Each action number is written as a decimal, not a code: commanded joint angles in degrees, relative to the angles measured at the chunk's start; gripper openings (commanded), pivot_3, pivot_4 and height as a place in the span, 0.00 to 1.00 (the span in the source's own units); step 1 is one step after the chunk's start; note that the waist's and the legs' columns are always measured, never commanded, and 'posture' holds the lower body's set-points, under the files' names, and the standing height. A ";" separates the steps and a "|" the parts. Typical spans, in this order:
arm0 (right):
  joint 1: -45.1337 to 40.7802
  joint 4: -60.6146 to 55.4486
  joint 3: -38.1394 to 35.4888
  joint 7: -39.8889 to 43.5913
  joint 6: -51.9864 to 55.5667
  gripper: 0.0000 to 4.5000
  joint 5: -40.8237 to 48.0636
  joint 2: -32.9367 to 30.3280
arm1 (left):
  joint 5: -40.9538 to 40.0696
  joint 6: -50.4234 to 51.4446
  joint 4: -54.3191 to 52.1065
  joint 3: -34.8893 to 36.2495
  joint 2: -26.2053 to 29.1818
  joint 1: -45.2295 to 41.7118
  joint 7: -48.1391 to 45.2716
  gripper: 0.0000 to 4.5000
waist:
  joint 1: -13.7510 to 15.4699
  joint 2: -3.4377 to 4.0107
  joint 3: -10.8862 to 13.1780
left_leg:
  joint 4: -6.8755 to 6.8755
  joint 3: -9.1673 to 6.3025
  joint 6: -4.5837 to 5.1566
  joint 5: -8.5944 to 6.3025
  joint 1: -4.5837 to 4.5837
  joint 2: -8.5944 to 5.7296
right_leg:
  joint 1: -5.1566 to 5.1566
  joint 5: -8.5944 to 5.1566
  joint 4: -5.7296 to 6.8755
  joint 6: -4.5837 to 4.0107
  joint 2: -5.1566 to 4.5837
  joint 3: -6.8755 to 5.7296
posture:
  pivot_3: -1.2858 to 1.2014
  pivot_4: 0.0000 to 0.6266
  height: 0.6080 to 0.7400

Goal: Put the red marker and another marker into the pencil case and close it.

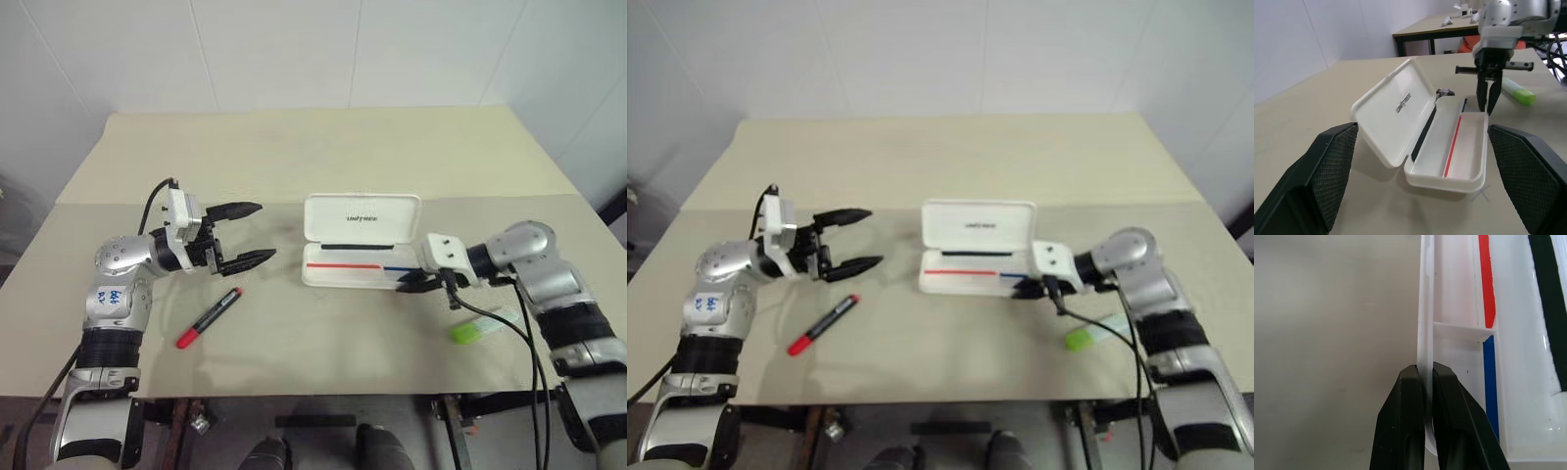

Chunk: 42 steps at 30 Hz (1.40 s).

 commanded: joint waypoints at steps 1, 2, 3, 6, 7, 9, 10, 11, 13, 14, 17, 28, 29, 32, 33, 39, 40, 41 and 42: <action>2.96 -7.96 -3.15 -0.70 3.90 0.00 3.76 -2.37 | -0.07 -1.06 0.29 -0.02 0.01 -0.57 -0.62 1.00 | 0.06 0.00 0.00 | 0.04 0.06 0.00 0.00 0.01 0.00 | 0.00 0.00 -0.03 -0.01 0.01 0.01 | 0.52 0.24 1.00; 4.34 -9.64 -3.46 -1.10 4.85 0.00 4.30 -2.80 | -0.07 -1.05 0.45 -0.15 -0.11 -0.73 -0.71 1.00 | 0.08 0.00 0.00 | 0.05 0.11 0.00 0.00 0.02 0.01 | 0.01 0.01 -0.06 -0.02 0.01 0.03 | 0.52 0.24 1.00; 5.55 -11.03 -3.66 -1.40 5.58 0.00 4.77 -3.10 | -0.07 -1.06 0.60 -0.26 -0.23 -0.87 -0.80 1.00 | 0.12 0.00 0.00 | 0.07 0.15 0.00 0.00 0.04 0.03 | 0.02 0.02 -0.05 -0.03 0.03 0.03 | 0.52 0.24 1.00; 8.46 -13.83 -3.63 -2.91 7.18 0.00 5.64 -3.28 | -0.08 -1.13 0.91 -0.60 -0.57 -1.13 -0.97 1.00 | 0.16 -0.01 0.00 | 0.10 0.28 0.00 0.00 0.06 0.13 | 0.04 0.06 -0.05 -0.09 0.11 0.03 | 0.52 0.24 1.00; 9.23 -14.43 -3.50 -3.34 7.63 0.00 5.85 -3.17 | -0.12 -1.15 0.93 -0.75 -0.68 -1.14 -0.98 1.00 | 0.16 -0.01 0.00 | 0.10 0.37 0.00 0.00 0.05 0.16 | 0.03 0.07 -0.05 -0.11 0.13 0.05 | 0.52 0.24 1.00; 10.37 -14.94 -2.99 -4.03 7.13 0.00 5.83 -2.83 | -0.20 -1.14 0.87 -0.99 -0.85 -1.11 -0.97 1.00 | 0.15 -0.01 0.00 | 0.10 0.41 -0.01 -0.01 0.05 0.21 | 0.02 0.09 -0.07 -0.12 0.17 0.06 | 0.52 0.24 1.00; 10.69 -14.72 -2.52 -4.31 6.11 0.00 5.34 -2.68 | -0.29 -1.04 0.80 -1.04 -0.91 -1.09 -0.95 1.00 | 0.15 -0.01 0.00 | 0.10 0.45 -0.01 -0.01 0.06 0.21 | 0.02 0.10 -0.08 -0.12 0.17 0.08 | 0.52 0.24 1.00; 10.68 -13.54 -1.95 -4.99 4.85 0.00 4.76 -1.88 | -0.36 -0.86 0.57 -1.10 -0.99 -1.02 -0.86 1.00 | 0.14 -0.01 0.00 | 0.09 0.46 -0.01 -0.01 0.07 0.23 | 0.03 0.10 -0.09 -0.13 0.19 0.09 | 0.52 0.24 1.00; 10.15 -11.18 -0.79 -6.01 2.88 0.00 3.69 -0.60 | -0.40 -0.62 0.16 -1.19 -1.03 -0.87 -0.79 1.00 | 0.10 -0.03 -0.01 | 0.08 0.50 -0.01 -0.01 0.07 0.27 | 0.03 0.12 -0.12 -0.14 0.22 0.10 | 0.52 0.24 1.00; 9.63 -9.65 -0.21 -6.29 0.94 0.00 2.95 -0.08 | -0.43 -0.49 -0.06 -1.23 -1.06 -0.82 -0.72 1.00 | 0.09 -0.03 -0.01 | 0.08 0.54 -0.02 -0.01 0.09 0.30 | 0.03 0.14 -0.13 -0.16 0.25 0.12 | 0.52 0.24 1.00; 7.48 -5.24 1.02 -6.03 -4.37 0.00 1.50 1.19 | -0.55 -0.13 -0.57 -1.26 -1.01 -0.70 -0.62 1.00 | 0.00 -0.03 -0.01 | 0.08 0.58 -0.02 -0.01 0.10 0.35 | 0.03 0.18 -0.16 -0.19 0.29 0.13 | 0.52 0.24 1.00; 2.34 5.39 3.37 -4.75 -14.02 0.07 -0.59 2.56 | -0.63 0.41 -1.52 -0.98 -0.95 -0.25 -0.09 1.00 | -0.05 -0.07 -0.03 | 0.13 0.87 -0.15 0.06 0.21 0.74 | 0.04 0.60 -0.35 -0.45 0.64 0.22 | 0.52 0.24 1.00; 2.09 5.81 3.29 -4.82 -14.30 0.15 -0.59 2.73 | -0.62 0.40 -1.50 -0.97 -0.95 -0.27 -0.07 1.00 | -0.03 -0.07 -0.04 | 0.13 0.87 -0.16 0.07 0.21 0.77 | 0.04 0.64 -0.35 -0.48 0.67 0.23 | 0.52 0.24 1.00; 1.43 3.71 2.15 -4.04 -12.23 0.28 1.74 2.95 | -0.65 0.48 -1.81 -0.75 -0.78 -0.20 0.08 1.00 | 0.09 -0.07 -0.04 | 0.10 0.85 -0.21 0.10 0.21 0.82 | 0.04 0.76 -0.40 -0.51 0.82 0.33 | 0.52 0.24 1.00; 1.39 2.48 1.88 -3.28 -10.99 0.28 2.90 2.83 | -0.63 0.43 -1.87 -0.67 -0.65 -0.13 0.09 1.00 | 0.11 -0.07 -0.03 | 0.10 0.83 -0.22 0.10 0.21 0.85 | 0.04 0.77 -0.41 -0.53 0.87 0.34 | 0.52 0.24 1.00; 1.61 -7.71 1.08 0.33 -0.62 0.28 10.30 1.60 | -0.82 0.37 -2.35 0.33 0.60 0.53 0.22 1.00 | 0.04 -0.06 -0.03 | 0.05 0.83 -0.30 0.11 0.20 0.94 | 0.02 0.78 -0.45 -0.55 0.97 0.38 | 0.52 0.24 1.00; 1.62 -9.66 0.79 0.93 1.42 0.28 11.92 1.28 | -0.83 0.41 -2.56 0.46 0.83 0.73 0.36 1.00 | 0.02 -0.06 -0.03 | 0.04 0.84 -0.30 0.10 0.19 0.95 | 0.01 0.79 -0.46 -0.55 0.97 0.39 | 0.52 0.24 1.00; 1.73 -11.47 0.54 1.34 3.10 0.28 13.34 0.99 | -0.92 0.44 -2.78 0.61 1.11 1.05 0.41 1.00 | 0.08 -0.06 -0.03 | 0.01 0.84 -0.30 0.10 0.19 0.96 | 0.00 0.79 -0.46 -0.55 0.98 0.40 | 0.52 0.24 1.00; 1.91 -13.05 0.22 1.42 4.76 0.28 14.57 0.71 | -1.02 0.50 -3.05 0.82 1.36 1.43 0.49 1.00 | 0.15 -0.06 -0.03 | -0.01 0.84 -0.31 0.09 0.18 0.97 | 0.00 0.78 -0.46 -0.55 0.99 0.40 | 0.52 0.24 1.00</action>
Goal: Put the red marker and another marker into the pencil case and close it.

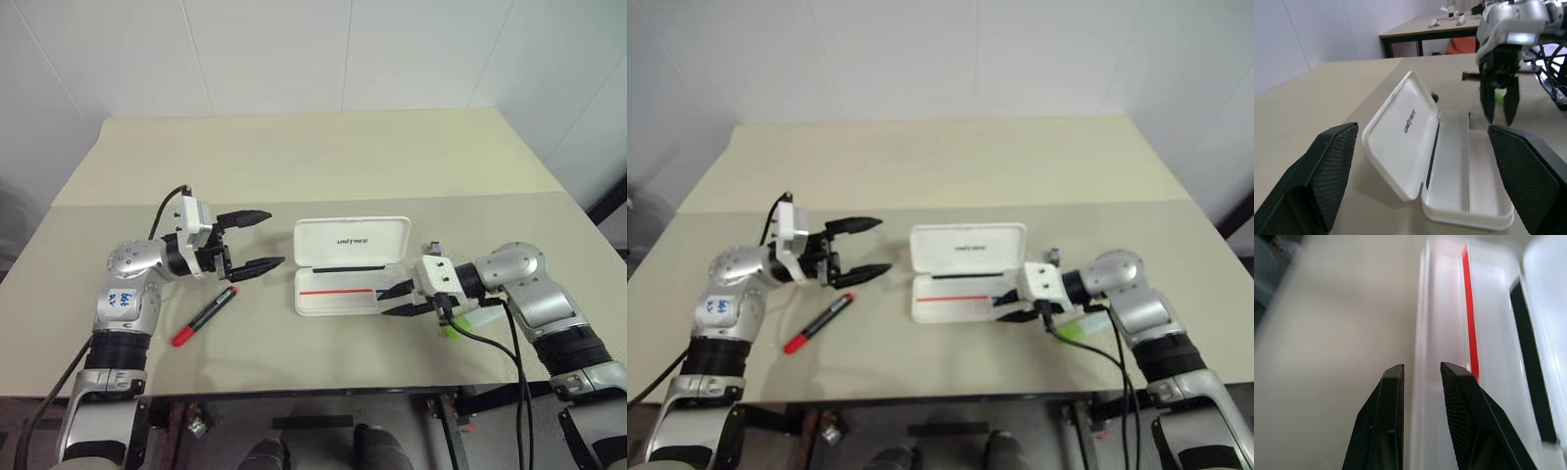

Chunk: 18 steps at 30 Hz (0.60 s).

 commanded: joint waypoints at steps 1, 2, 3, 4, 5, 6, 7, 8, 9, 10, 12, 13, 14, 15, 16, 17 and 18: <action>-0.41 -6.77 -3.41 2.02 6.04 0.28 5.98 -1.97 | -1.04 -0.01 -2.94 2.03 1.54 0.95 0.55 1.00 | 0.11 0.00 0.00 | 0.00 0.00 0.00 -0.01 0.00 0.01 | 0.01 0.00 -0.02 0.00 0.01 0.00 | 0.52 0.24 1.00; -0.22 -7.87 -3.88 1.73 7.35 0.28 6.97 -2.27 | -1.15 0.14 -3.37 2.28 1.86 1.51 0.63 1.00 | 0.16 0.00 0.00 | 0.01 0.00 0.00 -0.02 -0.02 0.01 | 0.01 0.00 -0.03 0.00 0.01 0.00 | 0.52 0.24 1.00; -0.15 -8.09 -4.52 1.04 8.14 0.28 7.28 -2.75 | -1.23 0.43 -4.06 2.54 2.22 2.30 0.90 1.00 | 0.20 0.00 0.00 | 0.01 0.00 0.02 -0.04 -0.03 0.01 | 0.01 0.00 -0.08 0.00 0.00 0.00 | 0.52 0.24 1.00; 0.00 -8.26 -5.11 0.28 9.09 0.28 7.40 -3.25 | -1.37 0.67 -4.77 3.03 2.70 3.36 0.98 1.00 | 0.23 0.00 0.00 | 0.01 0.00 0.04 -0.06 -0.03 0.01 | 0.01 0.00 -0.09 0.00 0.00 0.00 | 0.52 0.24 1.00; 0.26 -7.64 -6.22 -1.32 8.96 0.32 6.97 -3.60 | -1.56 1.04 -5.72 3.75 3.37 4.89 1.05 1.00 | 0.24 0.00 0.00 | 0.00 0.00 0.07 -0.09 -0.04 0.01 | 0.01 0.00 -0.10 0.00 0.00 0.01 | 0.52 0.24 1.00; 0.61 -6.46 -7.59 -2.27 9.12 0.36 6.92 -4.39 | -1.71 1.59 -6.95 4.44 4.11 6.67 1.34 1.00 | 0.17 0.00 0.00 | -0.01 0.01 0.07 -0.11 -0.04 0.02 | 0.02 0.00 -0.10 0.00 0.01 0.01 | 0.52 0.24 1.00; 1.15 -5.38 -8.91 -2.61 8.64 0.41 6.94 -5.14 | -1.83 2.01 -8.04 5.12 4.89 8.44 1.56 1.00 | 0.17 0.00 0.00 | -0.03 0.01 0.09 -0.12 -0.04 0.02 | 0.00 0.00 -0.10 0.00 0.01 0.04 | 0.52 0.24 1.00; 1.60 -4.39 -10.04 -3.14 7.14 0.48 6.71 -5.45 | -1.88 2.26 -8.90 5.69 5.58 9.95 1.77 1.00 | 0.21 0.00 0.00 | -0.07 0.01 0.12 -0.14 -0.03 0.02 | -0.02 0.00 -0.11 0.00 0.01 0.10 | 0.52 0.24 1.00; 2.21 -4.09 -11.01 -4.31 6.38 0.55 6.49 -5.43 | -1.99 2.12 -9.31 6.62 6.46 11.74 1.53 1.00 | 0.18 0.00 0.00 | -0.08 0.02 0.13 -0.15 -0.04 0.02 | -0.03 0.00 -0.11 0.00 0.01 0.11 | 0.52 0.24 1.00; 2.93 -3.35 -12.22 -5.00 5.49 0.63 6.51 -5.60 | -2.04 2.08 -9.79 7.64 7.33 13.76 1.49 1.00 | 0.17 0.00 0.00 | -0.09 0.03 0.13 -0.18 -0.05 0.07 | -0.03 0.00 -0.19 0.00 0.05 0.11 | 0.52 0.24 1.00; 4.44 -0.79 -15.32 -5.67 3.40 0.79 6.88 -6.50 | -1.58 1.58 -10.74 9.89 8.85 18.82 1.97 1.00 | 0.01 0.00 0.00 | -0.11 0.04 0.12 -0.21 -0.03 0.12 | -0.04 0.00 -0.31 0.00 0.11 0.17 | 0.52 0.24 1.00; 5.14 -0.23 -16.53 -5.32 2.70 0.87 7.48 -6.87 | -1.83 1.81 -11.37 10.89 9.06 21.01 2.46 1.00 | 0.04 0.01 0.00 | -0.12 0.05 0.12 -0.24 -0.02 0.16 | -0.04 0.00 -0.43 0.00 0.15 0.21 | 0.52 0.24 1.00; 5.85 0.32 -17.61 -5.09 2.03 0.96 7.85 -7.29 | -2.16 2.25 -12.44 11.71 9.02 23.53 2.96 1.00 | 0.07 0.02 0.01 | -0.14 0.05 0.13 -0.26 -0.01 0.19 | -0.04 0.00 -0.46 0.00 0.16 0.23 | 0.52 0.24 1.00; 6.56 0.47 -18.49 -5.09 1.73 0.99 8.19 -7.63 | -2.49 2.53 -13.53 12.46 8.79 25.96 3.39 1.00 | 0.09 0.02 0.01 | -0.13 0.06 0.15 -0.27 -0.01 0.20 | -0.06 0.00 -0.46 0.00 0.17 0.26 | 0.52 0.24 1.00; 7.19 0.72 -19.44 -5.36 1.45 0.99 8.40 -7.86 | -2.68 2.77 -14.73 13.05 8.54 28.37 3.86 1.00 | 0.06 0.02 0.01 | -0.14 0.06 0.22 -0.31 -0.01 0.20 | -0.06 0.00 -0.48 0.00 0.17 0.28 | 0.52 0.24 1.00; 7.88 0.76 -20.26 -5.82 1.52 0.99 8.53 -8.07 | -2.85 2.90 -15.88 13.64 8.16 30.56 4.50 1.00 | 0.08 0.02 0.01 | -0.12 0.05 0.39 -0.42 -0.01 0.24 | -0.06 0.00 -0.49 0.00 0.18 0.32 | 0.52 0.24 1.00; 8.42 1.15 -21.11 -6.10 1.37 0.99 8.57 -8.30 | -3.15 3.38 -17.48 14.08 7.37 32.52 6.00 1.00 | 0.12 0.02 0.01 | -0.11 0.06 0.42 -0.45 0.03 0.24 | -0.05 0.00 -0.49 0.00 0.18 0.39 | 0.52 0.24 1.00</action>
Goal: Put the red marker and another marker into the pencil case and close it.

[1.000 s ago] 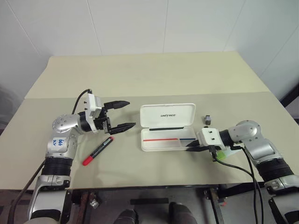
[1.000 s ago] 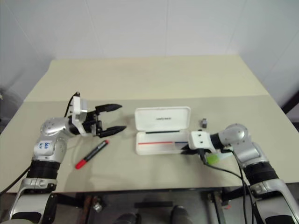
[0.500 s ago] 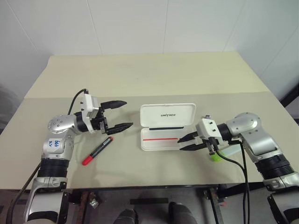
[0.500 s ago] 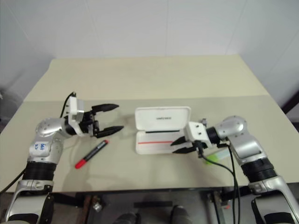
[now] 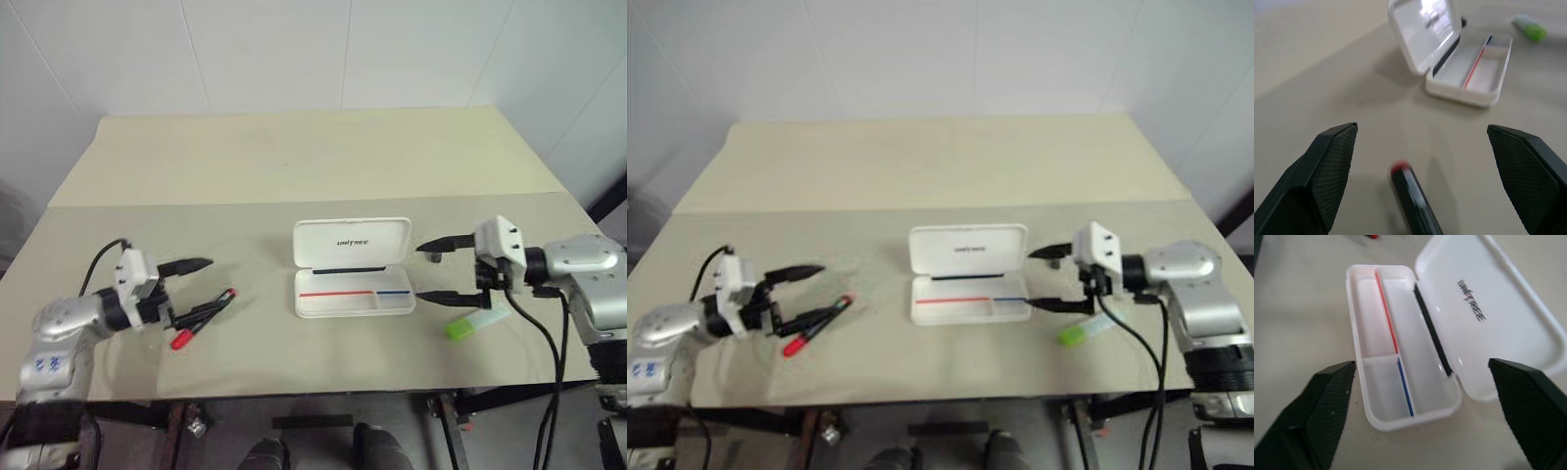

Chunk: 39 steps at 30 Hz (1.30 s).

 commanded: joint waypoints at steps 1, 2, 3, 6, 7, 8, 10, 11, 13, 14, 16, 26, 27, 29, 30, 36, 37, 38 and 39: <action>1.45 0.39 -4.69 -1.41 -1.66 0.99 1.58 -1.78 | -1.94 1.06 -6.89 2.91 -1.67 5.52 4.11 1.00 | 0.06 0.00 0.00 | 0.01 0.01 0.03 -0.02 0.00 0.01 | 0.01 0.01 -0.02 0.00 0.00 0.02 | 0.52 0.24 1.00; 1.94 0.39 -5.16 -1.88 -1.72 0.99 1.55 -1.88 | -1.88 1.33 -8.49 3.24 -2.63 7.08 5.95 1.00 | 0.10 0.00 0.00 | 0.02 0.02 0.05 -0.03 0.02 0.07 | 0.03 0.03 -0.04 -0.01 0.00 0.04 | 0.52 0.24 1.00; 2.41 0.27 -5.46 -2.22 -1.87 0.99 1.49 -1.89 | -1.83 1.68 -10.13 3.39 -3.72 8.54 7.84 1.00 | 0.13 0.00 0.00 | 0.03 0.04 0.06 -0.04 0.03 0.17 | 0.03 0.05 -0.05 -0.02 0.00 0.05 | 0.52 0.24 1.00; 3.67 -1.42 -5.45 -3.25 -1.54 0.99 1.56 -1.54 | -0.23 1.26 -12.81 3.74 -6.51 11.43 13.17 1.00 | 0.27 0.00 0.00 | 0.04 0.11 0.05 -0.03 0.05 0.30 | 0.06 0.19 -0.11 -0.09 0.08 0.06 | 0.52 0.24 1.00; 3.92 -1.81 -5.40 -3.59 -1.48 0.99 1.68 -1.37 | 1.71 0.03 -13.16 3.53 -7.61 12.29 15.56 1.00 | 0.37 0.00 0.00 | 0.04 0.12 0.04 -0.03 0.06 0.33 | 0.07 0.23 -0.12 -0.11 0.12 0.07 | 0.52 0.24 1.00; 4.15 -2.37 -5.33 -4.03 -1.22 0.99 1.84 -1.21 | 2.67 -0.62 -13.38 3.51 -8.27 13.03 17.06 1.00 | 0.63 0.01 0.00 | 0.04 0.14 0.04 -0.02 0.07 0.32 | 0.07 0.27 -0.12 -0.13 0.12 0.07 | 0.52 0.24 1.00; 4.52 -3.58 -5.12 -4.75 -0.57 0.99 2.22 -0.93 | 2.46 -0.92 -13.42 4.09 -9.47 13.89 19.02 1.00 | 0.69 0.01 0.00 | 0.05 0.27 0.04 -0.01 0.11 0.28 | 0.07 0.38 -0.16 -0.19 0.18 0.10 | 0.52 0.24 1.00; 4.47 -3.71 -5.10 -4.92 -0.17 0.99 2.64 -0.70 | 2.49 -1.47 -12.75 3.89 -9.80 14.15 19.17 1.00 | 0.73 0.01 -0.01 | 0.05 0.35 0.03 -0.01 0.14 0.28 | 0.07 0.44 -0.19 -0.24 0.22 0.10 | 0.52 0.24 1.00; 4.52 -4.03 -5.03 -5.23 0.40 0.99 3.26 -0.52 | 2.79 -2.49 -11.65 3.50 -9.95 14.44 19.22 1.00 | 1.00 0.00 -0.01 | 0.05 0.52 0.02 0.01 0.25 0.32 | 0.17 0.49 -0.20 -0.29 0.25 0.11 | 0.52 0.24 1.00; 4.67 -4.28 -4.91 -5.09 0.80 0.99 3.73 -0.42 | 3.16 -2.79 -10.24 3.25 -9.80 14.18 19.22 1.00 | 1.15 0.00 -0.01 | 0.05 0.73 0.01 0.01 0.31 0.37 | 0.22 0.52 -0.21 -0.33 0.28 0.11 | 0.52 0.24 1.00; 4.97 -5.14 -4.61 -4.87 1.54 0.99 4.48 -0.19 | 3.38 -3.52 -7.51 2.91 -9.38 13.32 18.71 1.00 | 1.33 0.01 -0.01 | 0.03 0.89 0.01 0.02 0.47 0.41 | 0.32 0.53 -0.22 -0.35 0.30 0.14 | 0.52 0.24 1.00; 7.31 -11.37 -3.56 -2.22 5.30 1.00 8.40 -0.33 | 3.58 -5.98 3.99 0.51 -7.84 7.44 13.95 0.50 | 1.37 0.01 -0.01 | -0.02 0.91 0.09 -0.06 0.87 0.56 | 0.86 0.58 -0.58 -0.30 0.36 0.13 | 0.52 0.24 1.00; 7.28 -11.50 -3.64 -2.28 5.45 1.00 8.46 -0.37 | 3.82 -6.21 4.84 0.10 -7.82 6.91 13.47 0.44 | 1.37 0.01 -0.01 | -0.02 0.91 0.09 -0.08 0.89 0.56 | 0.86 0.58 -0.57 -0.30 0.36 0.13 | 0.52 0.24 1.00; 7.36 -11.61 -3.81 -2.28 5.52 1.00 8.43 -0.34 | 4.08 -6.56 5.75 -0.50 -8.09 6.17 13.00 0.29 | 1.38 0.01 -0.01 | -0.02 0.91 0.09 -0.09 0.87 0.56 | 0.85 0.58 -0.58 -0.30 0.35 0.13 | 0.52 0.24 1.00; 7.42 -11.58 -3.89 -2.26 5.44 1.00 8.42 -0.32 | 4.16 -6.71 5.91 -0.73 -8.26 5.97 13.03 0.21 | 1.38 0.01 -0.01 | -0.02 0.92 0.09 -0.10 0.88 0.56 | 0.86 0.58 -0.59 -0.30 0.35 0.13 | 0.52 0.24 1.00; 7.54 -12.21 -4.35 -2.53 6.14 1.00 9.49 -0.03 | 3.20 -6.06 4.09 -1.86 -8.66 5.21 12.73 0.13 | 1.46 0.01 -0.01 | -0.01 0.91 0.09 -0.10 0.88 0.59 | 0.86 0.59 -0.58 -0.29 0.34 0.13 | 0.52 0.24 1.00; 7.11 -12.86 -4.86 -3.22 7.83 1.00 11.06 0.40 | 2.79 -5.84 3.54 -1.85 -8.57 5.10 12.46 0.13 | 1.45 0.01 -0.01 | -0.01 0.91 0.09 -0.10 0.88 0.60 | 0.86 0.58 -0.58 -0.29 0.33 0.13 | 0.52 0.24 1.00; 6.68 -13.53 -5.24 -3.92 9.28 1.00 12.42 0.76 | 2.51 -5.69 3.21 -1.77 -8.44 5.03 12.26 0.13 | 1.44 0.01 -0.01 | -0.02 0.91 0.09 -0.10 0.87 0.61 | 0.86 0.59 -0.60 -0.29 0.33 0.13 | 0.52 0.24 1.00; 6.25 -14.76 -5.45 -4.38 10.93 1.00 14.09 1.03 | 2.20 -5.55 2.95 -1.67 -8.18 4.92 11.90 0.13 | 1.44 0.01 -0.01 | -0.02 0.91 0.09 -0.10 0.87 0.65 | 0.86 0.59 -0.60 -0.29 0.32 0.13 | 0.52 0.24 1.00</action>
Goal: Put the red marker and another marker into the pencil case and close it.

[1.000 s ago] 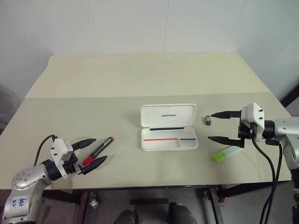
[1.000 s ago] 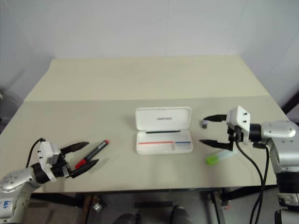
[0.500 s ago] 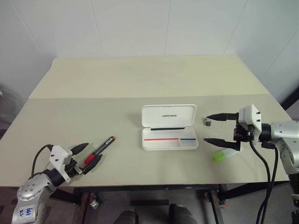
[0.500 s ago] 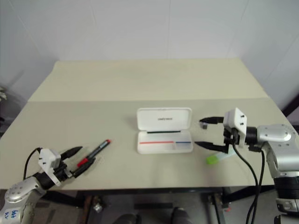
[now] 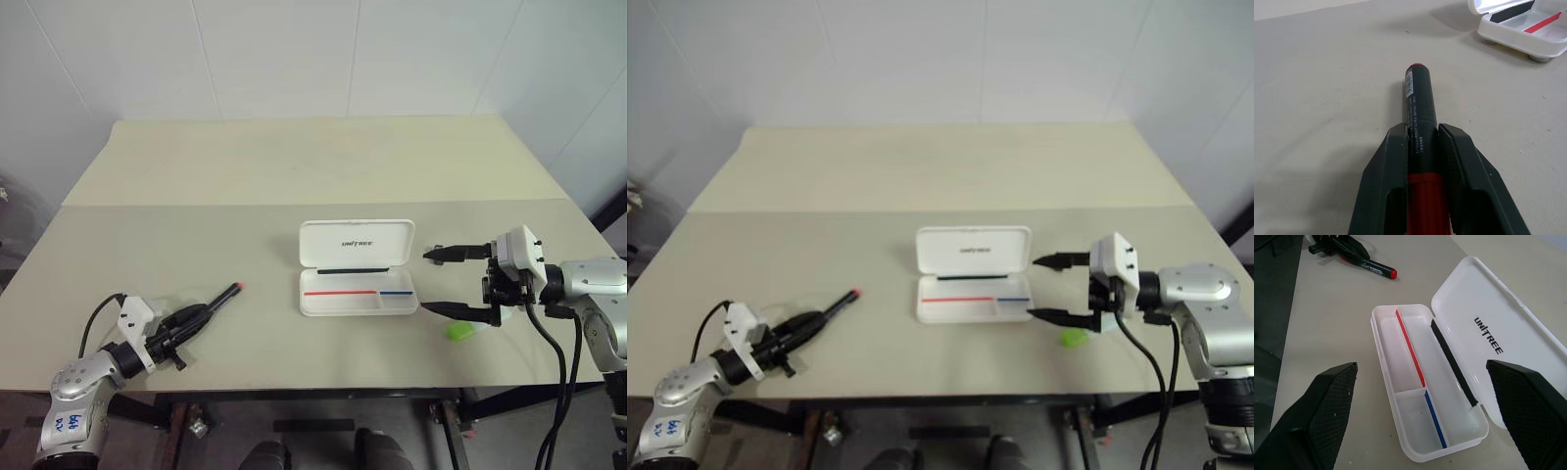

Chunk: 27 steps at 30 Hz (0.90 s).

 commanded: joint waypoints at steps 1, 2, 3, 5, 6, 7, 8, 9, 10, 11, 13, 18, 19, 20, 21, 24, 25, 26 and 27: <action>-1.74 -5.79 -2.49 -1.85 4.46 1.00 5.88 0.81 | -1.78 0.63 -2.84 0.14 0.68 -0.48 -1.21 0.13 | 0.01 0.00 0.00 | -0.01 -0.01 0.00 0.00 -0.01 0.02 | 0.00 0.00 -0.01 0.00 0.00 0.00 | 0.52 0.24 1.00; -2.06 -8.11 -2.35 -2.57 6.07 1.00 7.70 1.20 | -2.07 0.94 -3.17 0.29 1.03 -0.66 -1.46 0.13 | -0.03 0.00 0.00 | -0.02 -0.01 0.00 0.00 -0.01 0.03 | -0.01 0.00 -0.02 0.00 0.00 0.00 | 0.52 0.24 1.00; -2.39 -10.35 -2.23 -3.44 7.68 1.00 9.54 1.69 | -2.32 1.25 -3.54 0.44 1.34 -0.87 -1.70 0.13 | -0.11 0.00 0.00 | -0.03 -0.02 0.00 0.00 -0.02 0.05 | -0.02 0.00 -0.02 0.00 0.00 0.00 | 0.52 0.24 1.00; -2.79 -13.69 -1.85 -4.99 10.07 1.00 11.93 2.54 | -3.01 2.23 -4.68 0.72 1.64 -1.51 -1.80 0.13 | -0.10 0.00 0.00 | -0.03 -0.06 -0.04 -0.03 -0.02 0.12 | -0.04 0.00 -0.02 0.00 0.04 0.01 | 0.52 0.24 1.00; -2.73 -14.67 -1.47 -5.22 10.52 1.00 12.26 2.76 | -3.41 2.86 -5.51 0.73 1.65 -1.94 -1.73 0.13 | -0.02 0.00 0.00 | -0.03 -0.07 -0.05 -0.04 -0.01 0.15 | -0.03 0.00 -0.02 -0.01 0.05 0.00 | 0.52 0.24 1.00; -2.50 -15.18 -1.17 -5.31 10.65 1.00 12.28 2.90 | -3.69 3.33 -6.32 0.52 1.74 -2.31 -1.75 0.13 | 0.01 -0.01 0.00 | -0.03 -0.07 -0.05 -0.04 -0.02 0.16 | -0.03 0.00 -0.04 -0.01 0.05 -0.01 | 0.52 0.24 1.00; -2.18 -15.36 -0.94 -5.22 10.52 1.00 12.10 2.98 | -3.91 3.79 -7.12 0.22 1.87 -2.69 -1.91 0.13 | 0.04 -0.01 0.00 | -0.03 -0.06 -0.04 -0.05 -0.02 0.16 | -0.01 0.00 -0.07 -0.01 0.05 -0.03 | 0.52 0.24 1.00; -1.80 -15.18 -0.83 -5.04 10.36 1.00 11.81 2.96 | -4.08 4.29 -7.84 -0.07 1.95 -3.15 -2.01 0.13 | 0.22 -0.01 0.00 | -0.02 -0.05 -0.03 -0.06 -0.04 0.15 | -0.01 -0.01 -0.08 -0.01 0.05 -0.04 | 0.52 0.24 1.00; -1.31 -14.67 -0.70 -4.58 9.65 1.00 11.09 2.84 | -4.20 4.83 -8.65 -0.53 2.13 -3.79 -2.28 0.13 | 0.35 -0.01 0.00 | -0.01 -0.04 -0.01 -0.07 -0.05 0.12 | 0.01 0.00 -0.10 -0.01 0.03 -0.05 | 0.52 0.24 1.00; -0.93 -14.17 -0.63 -4.22 8.97 1.00 10.37 2.70 | -4.36 5.41 -9.35 -0.87 2.26 -4.37 -2.52 0.13 | 0.48 -0.01 0.00 | -0.01 -0.03 0.02 -0.09 -0.06 0.11 | 0.00 0.00 -0.13 -0.01 0.03 -0.05 | 0.52 0.24 1.00; 0.00 -12.76 -0.73 -3.61 7.46 1.00 8.62 2.27 | -5.08 7.19 -11.17 -1.84 2.56 -5.93 -3.18 0.13 | 0.70 -0.01 0.00 | -0.02 0.01 0.07 -0.12 -0.06 0.09 | 0.00 0.00 -0.18 0.00 0.02 -0.04 | 0.52 0.24 1.00; 2.25 -6.17 -2.15 -2.95 2.68 1.00 3.52 1.18 | -6.75 11.57 -15.49 -5.38 3.25 -10.83 -5.37 0.13 | 1.07 -0.01 0.00 | -0.03 0.04 0.06 -0.19 -0.08 -0.07 | 0.00 0.00 -0.27 0.00 0.09 -0.03 | 0.52 0.24 1.00; 2.72 -4.72 -2.61 -2.86 1.76 1.00 2.72 0.89 | -7.29 12.75 -16.25 -6.11 3.40 -11.98 -5.87 0.13 | 1.10 -0.01 0.00 | -0.02 0.06 0.05 -0.20 -0.08 -0.08 | 0.00 0.00 -0.28 0.00 0.11 -0.04 | 0.52 0.24 1.00; 3.10 -3.74 -3.00 -2.85 1.26 1.00 2.28 0.65 | -7.51 13.47 -16.72 -6.60 3.46 -12.84 -6.14 0.13 | 1.16 -0.01 0.00 | -0.03 0.07 0.05 -0.21 -0.09 -0.07 | 0.00 0.00 -0.32 0.00 0.13 -0.03 | 0.52 0.24 1.00; 3.54 -2.65 -3.46 -2.90 0.24 1.00 1.65 0.45 | -7.60 14.05 -17.00 -7.22 3.63 -13.66 -6.72 0.13 | 1.15 -0.01 0.00 | -0.03 0.08 0.05 -0.22 -0.08 -0.07 | 0.00 0.00 -0.32 0.00 0.14 -0.03 | 0.52 0.24 1.00; 4.93 -0.01 -5.16 -3.58 -1.54 1.00 0.42 -0.08 | -7.33 15.19 -17.09 -9.24 3.86 -16.22 -8.35 0.13 | 1.14 0.00 0.00 | -0.04 0.13 0.06 -0.25 -0.09 -0.06 | 0.00 0.00 -0.37 0.00 0.17 0.00 | 0.52 0.24 1.00; 5.50 0.55 -5.71 -3.73 -1.98 1.00 0.00 -0.25 | -7.19 15.47 -16.92 -9.92 3.80 -17.06 -8.86 0.13 | 1.04 0.00 0.01 | -0.05 0.15 0.07 -0.26 -0.08 -0.06 | 0.00 0.00 -0.39 0.01 0.17 0.02 | 0.52 0.24 1.00; 6.20 1.03 -6.25 -3.90 -2.43 1.00 -0.33 -0.48 | -6.77 15.59 -16.63 -10.88 3.72 -17.96 -9.46 0.13 | 1.02 0.00 0.01 | -0.04 0.19 0.07 -0.28 -0.08 -0.04 | 0.00 0.00 -0.40 0.01 0.20 0.05 | 0.52 0.24 1.00; 6.89 1.32 -6.73 -4.10 -2.82 1.00 -0.66 -0.72 | -6.36 15.64 -16.34 -11.91 3.63 -18.75 -10.11 0.13 | 1.09 0.00 0.01 | -0.04 0.20 0.07 -0.28 -0.08 -0.03 | 0.00 0.00 -0.41 0.01 0.21 0.05 | 0.52 0.24 1.00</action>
